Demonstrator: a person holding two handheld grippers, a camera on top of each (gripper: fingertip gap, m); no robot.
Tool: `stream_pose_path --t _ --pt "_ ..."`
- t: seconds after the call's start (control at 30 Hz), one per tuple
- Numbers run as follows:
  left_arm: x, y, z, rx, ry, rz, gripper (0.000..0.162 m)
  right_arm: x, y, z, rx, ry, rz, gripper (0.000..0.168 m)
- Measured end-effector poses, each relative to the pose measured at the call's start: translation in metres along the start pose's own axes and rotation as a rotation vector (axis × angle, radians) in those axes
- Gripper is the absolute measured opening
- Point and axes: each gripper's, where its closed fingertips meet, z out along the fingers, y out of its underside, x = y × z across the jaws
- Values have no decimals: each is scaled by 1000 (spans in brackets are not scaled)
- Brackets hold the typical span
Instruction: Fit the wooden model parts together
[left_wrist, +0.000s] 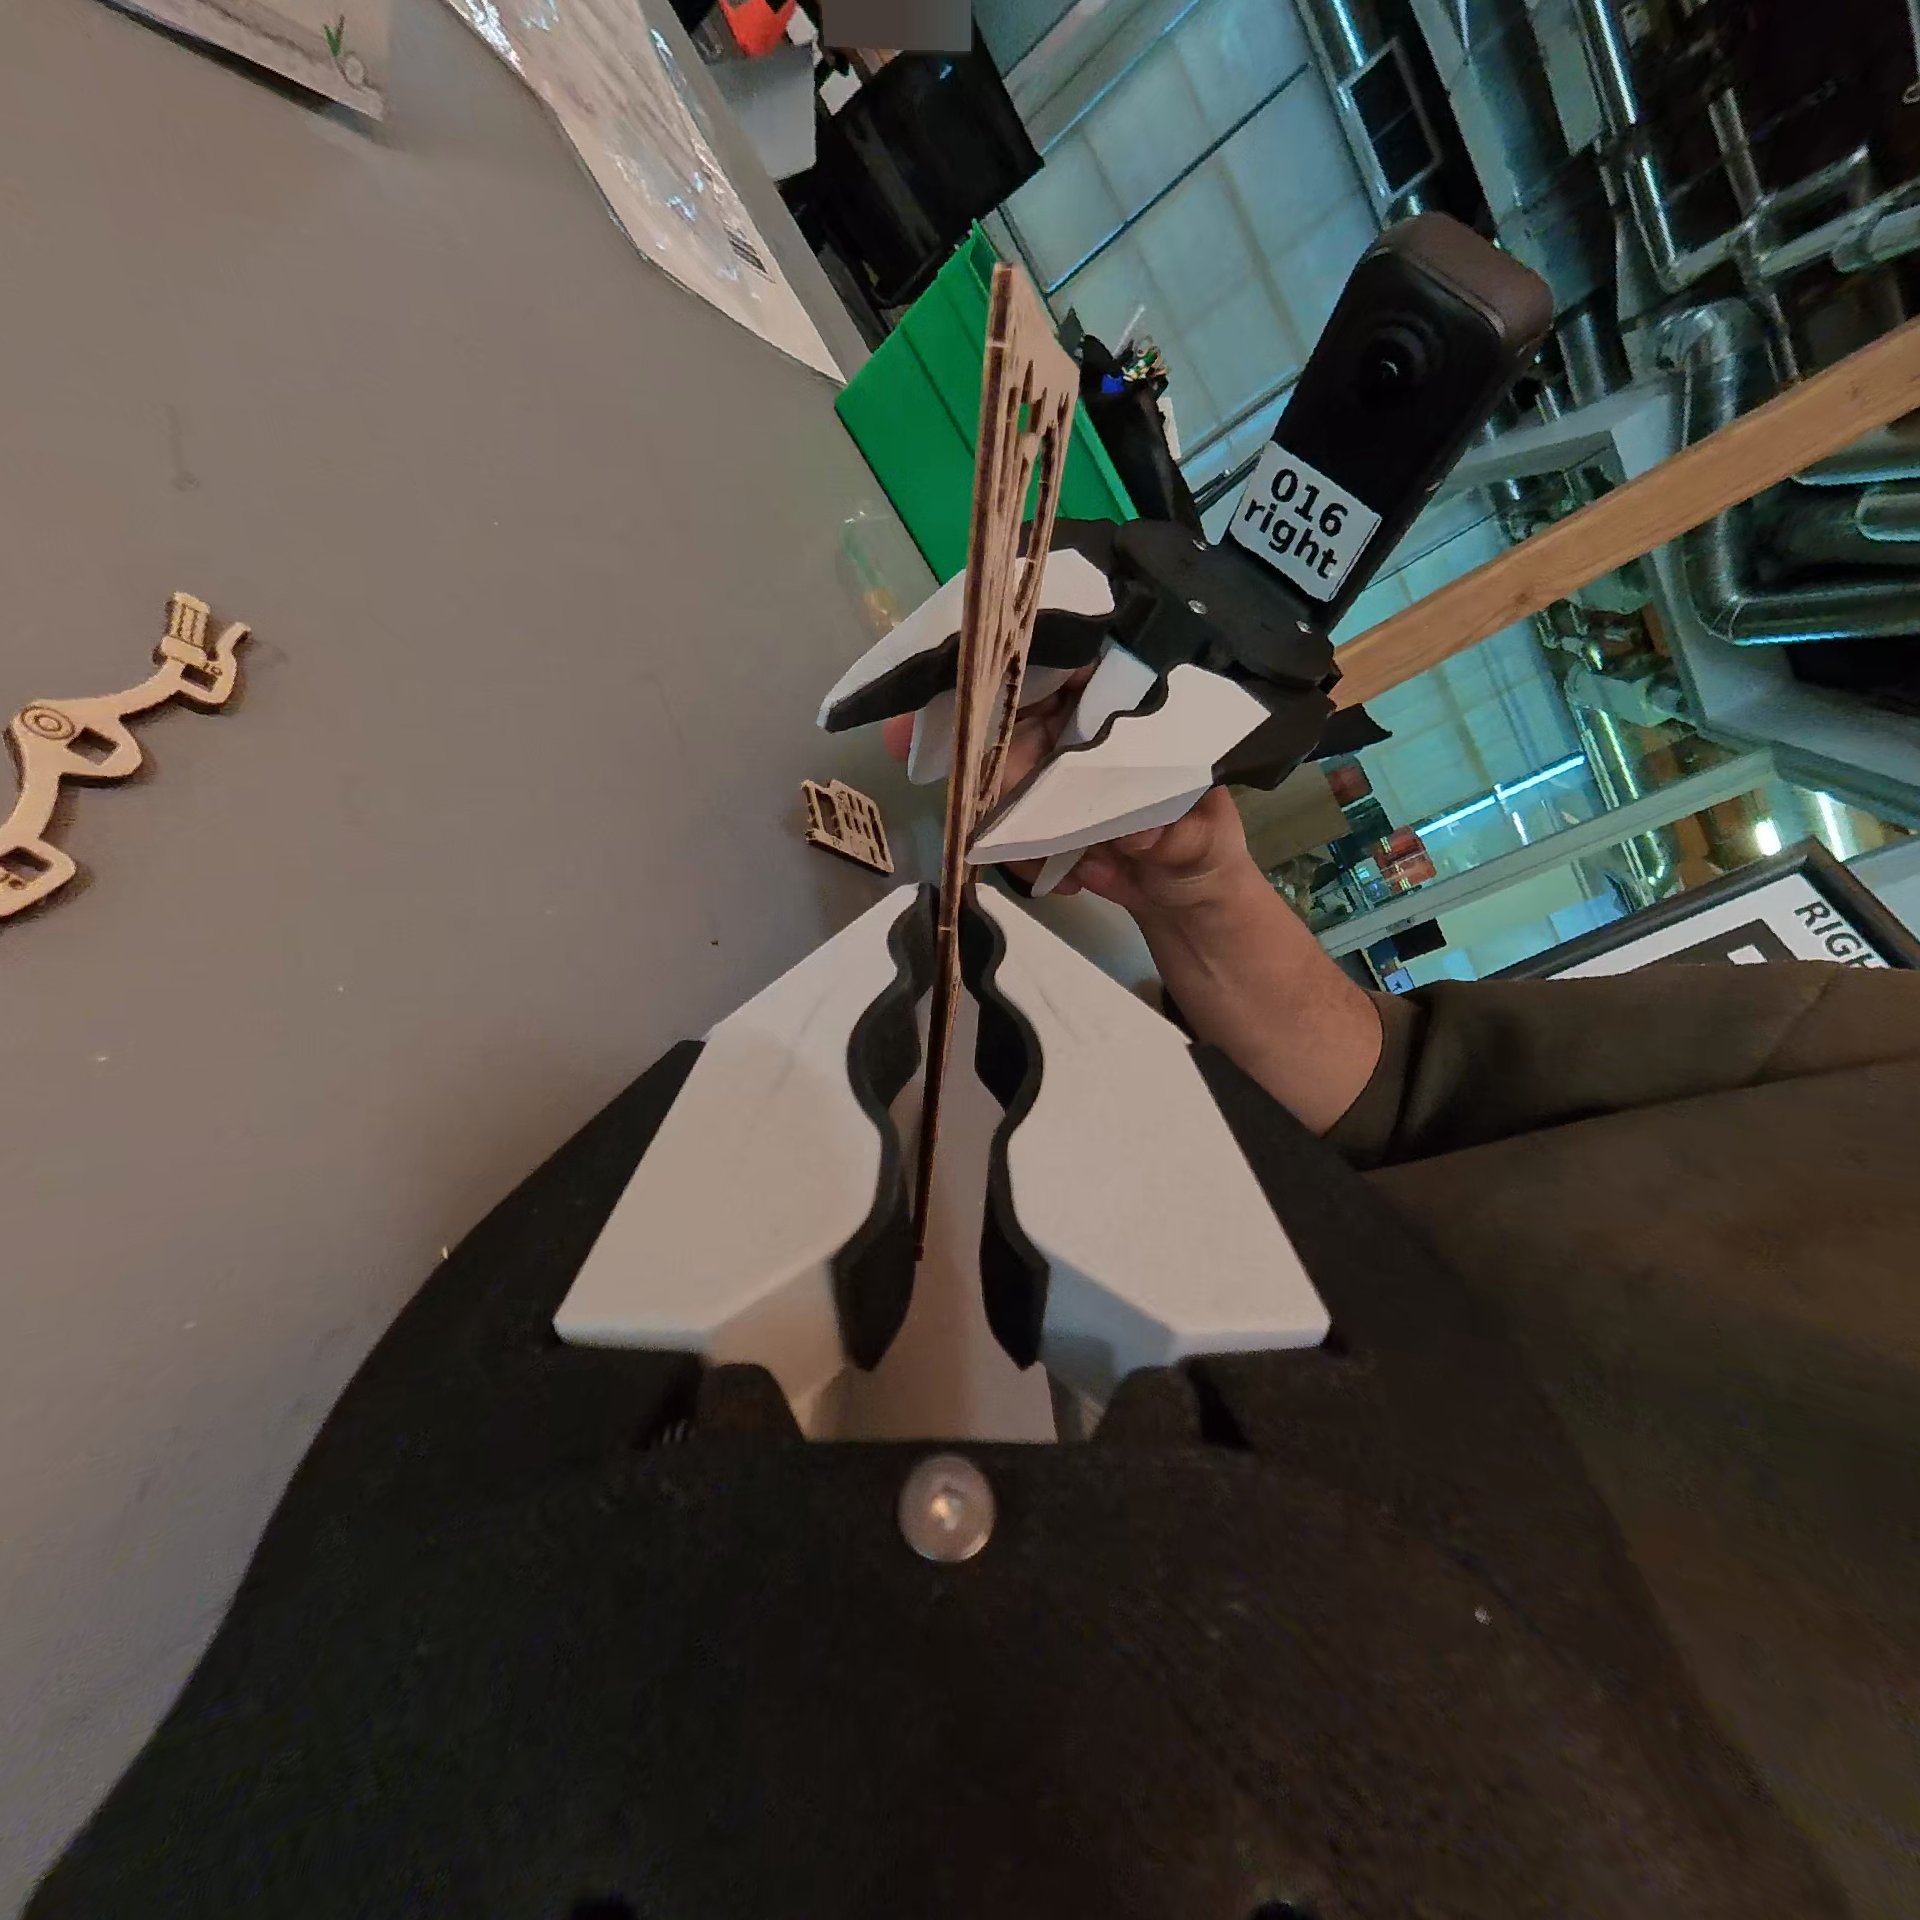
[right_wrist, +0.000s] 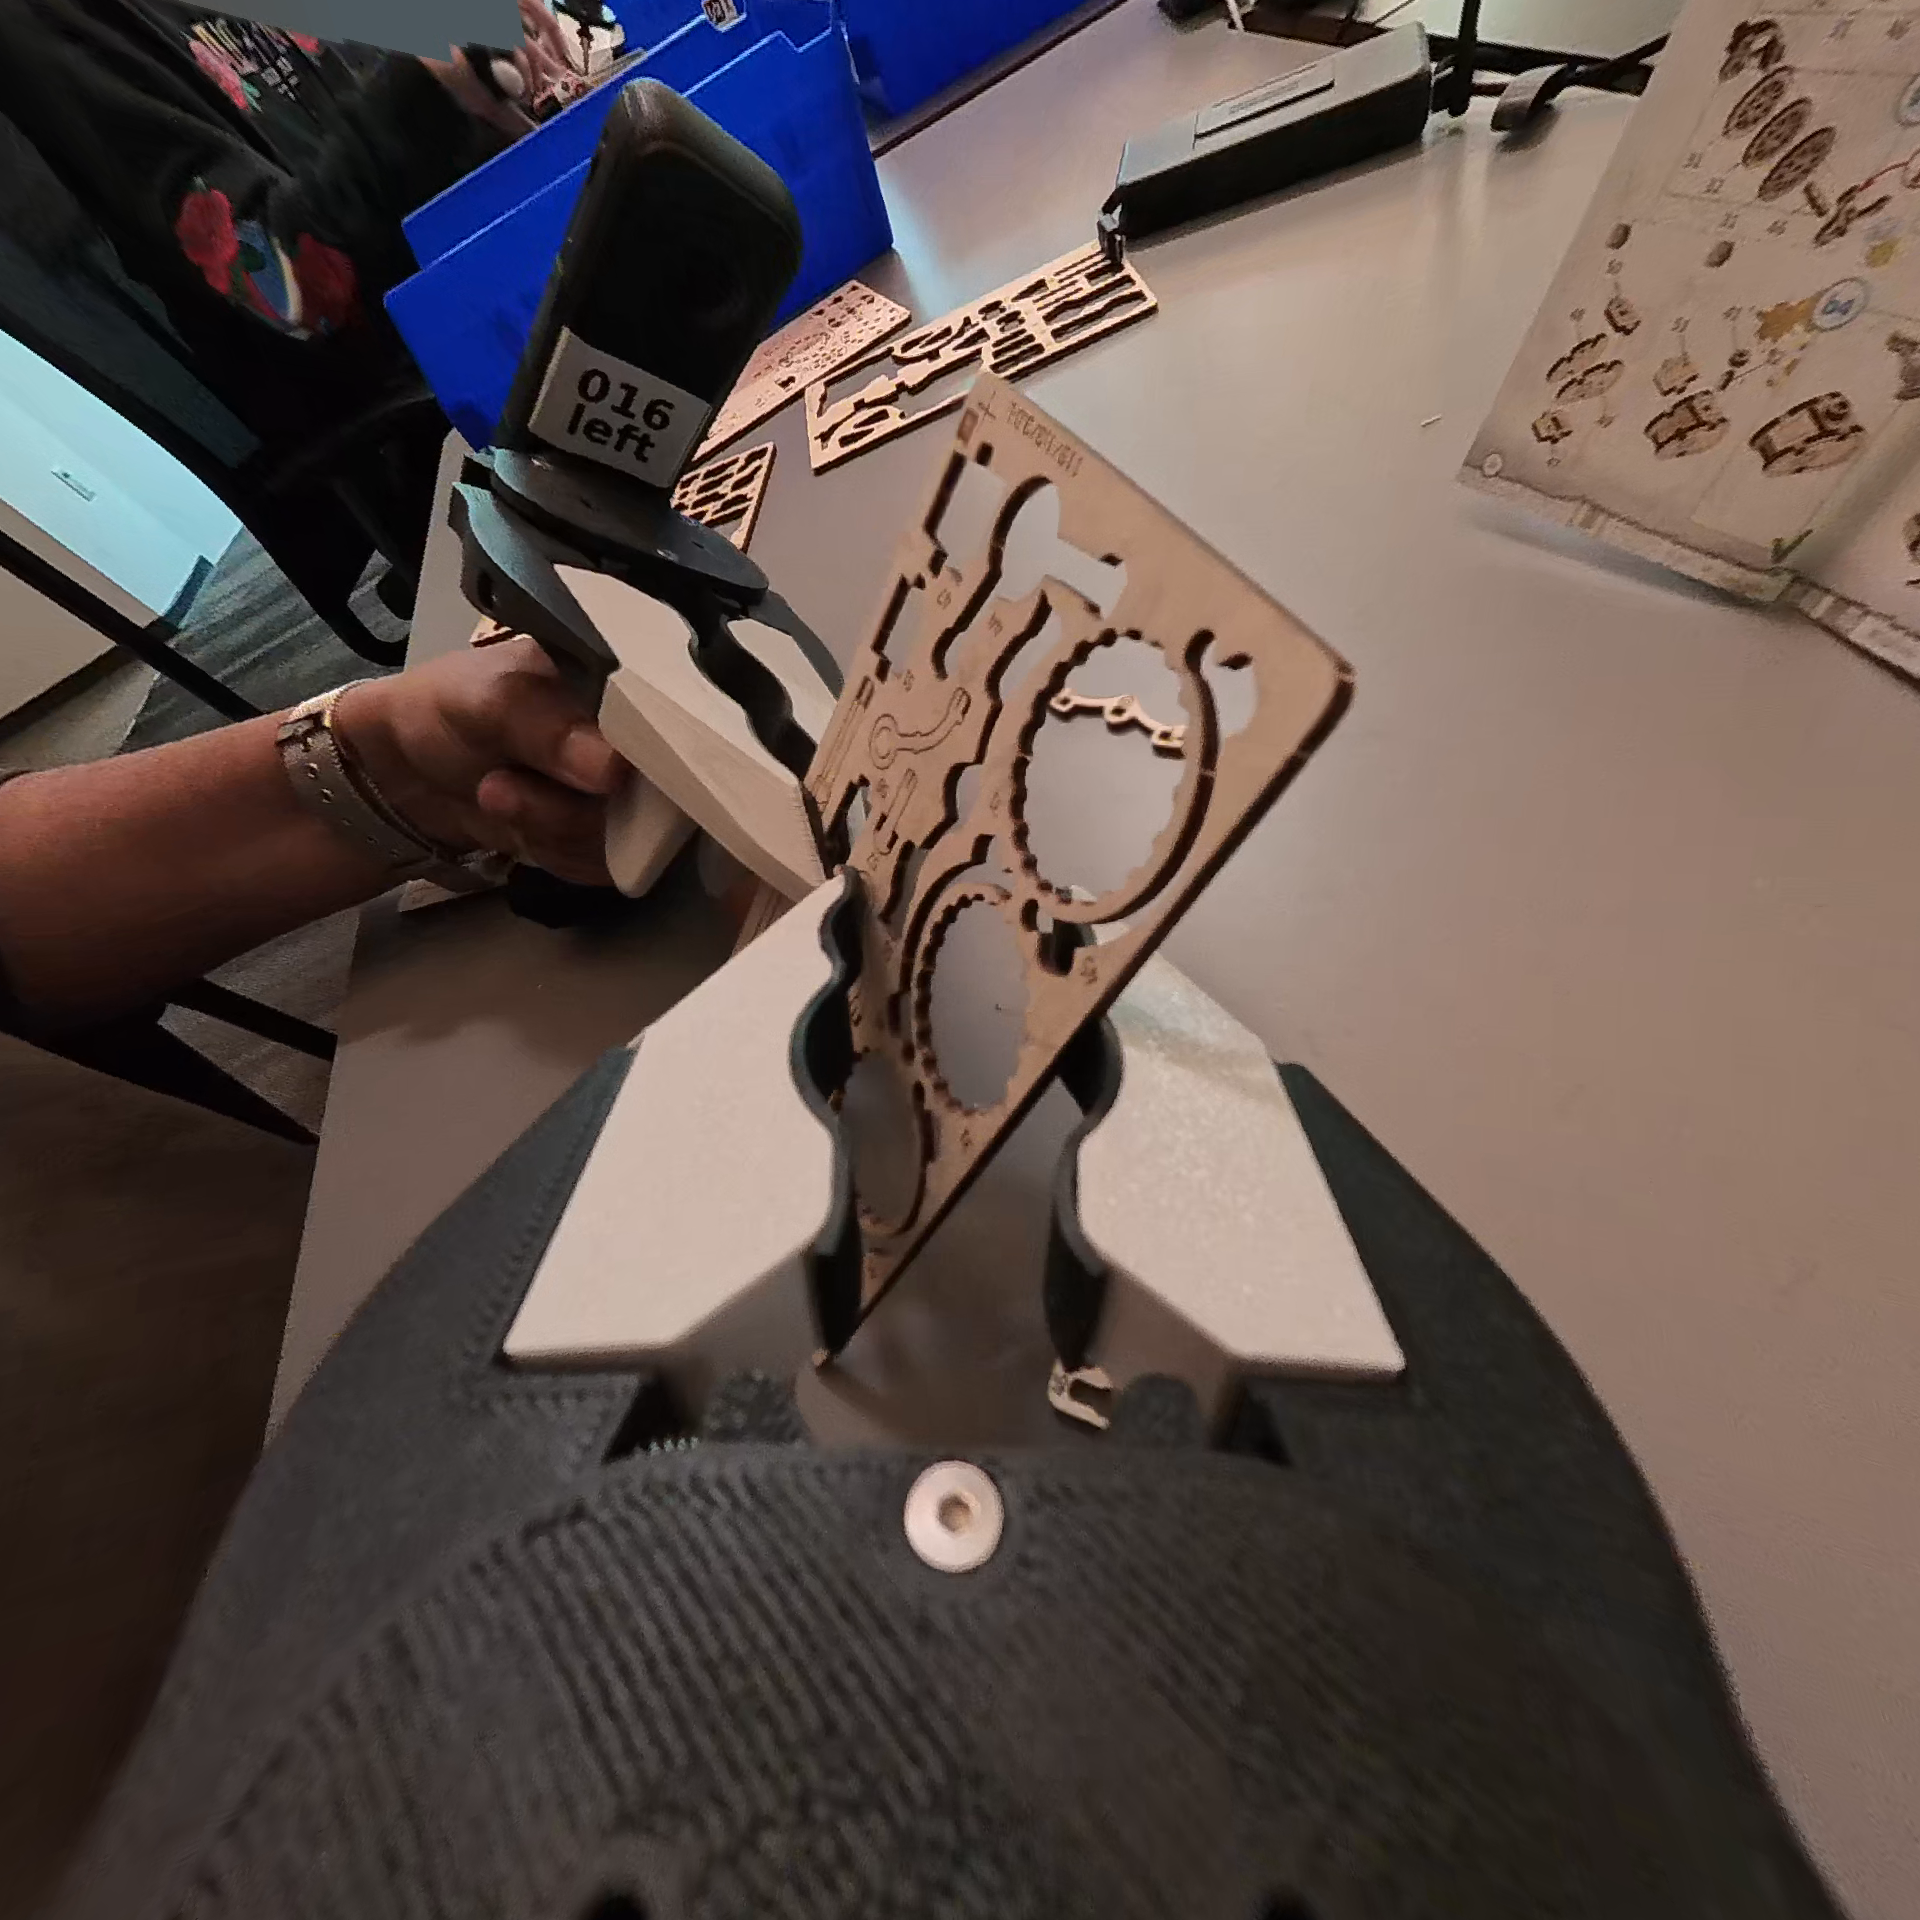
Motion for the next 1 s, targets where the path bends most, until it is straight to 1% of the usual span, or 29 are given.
stream_pose_path --t 0.1,0.17,0.2,0.23,0.27,0.3,0.4,0.47,0.5,0.57,0.63,0.73,0.8,0.87,0.9,0.93,0.97,1.0 --pt "3 -3 -1 16 17 5 0 -1 -4 -2 15 11 -25 36" --pt "3 -5 -1 30 18 11 1 -5 -7 -4 21 -19 -12 32" --pt "1 -7 -2 44 3 12 5 -8 -9 -7 30 -62 24 25" --pt "-2 -13 -4 81 -23 13 13 -13 -15 -10 73 -115 70 9" --pt "-2 -20 -7 131 -25 18 29 -13 -24 -16 138 -148 124 1" --pt "-1 -27 -12 179 -10 11 44 -11 -32 -22 199 -175 179 1" --pt "4 -43 -27 288 69 -53 58 -7 -51 -40 351 -268 313 0" --pt "11 -48 -30 319 127 -74 62 -1 -64 -50 472 -292 399 0" --pt "14 -46 -27 310 147 -76 64 1 -68 -53 529 -309 450 1" --pt "18 -38 -18 270 149 -63 67 2 -72 -54 608 -346 537 0" --pt "22 -32 -8 245 136 -42 67 3 -73 -51 671 -342 588 0" --pt "29 -29 -1 252 151 -32 62 -3 -71 -41 701 -327 613 0" --pt "31 -31 -2 275 157 -34 54 -15 -67 -29 642 -328 577 0" --pt "30 -37 -8 311 155 -29 36 -25 -61 -17 551 -314 512 1" --pt "29 -40 -12 334 153 -27 16 -27 -58 -13 517 -293 478 1" --pt "32 -43 -17 353 175 -16 4 -27 -56 -11 491 -268 449 1" --pt "33 -44 -20 355 182 -16 0 -27 -54 -9 468 -251 425 2" --pt "32 -44 -21 345 175 -11 0 -27 -52 -8 448 -246 406 4"
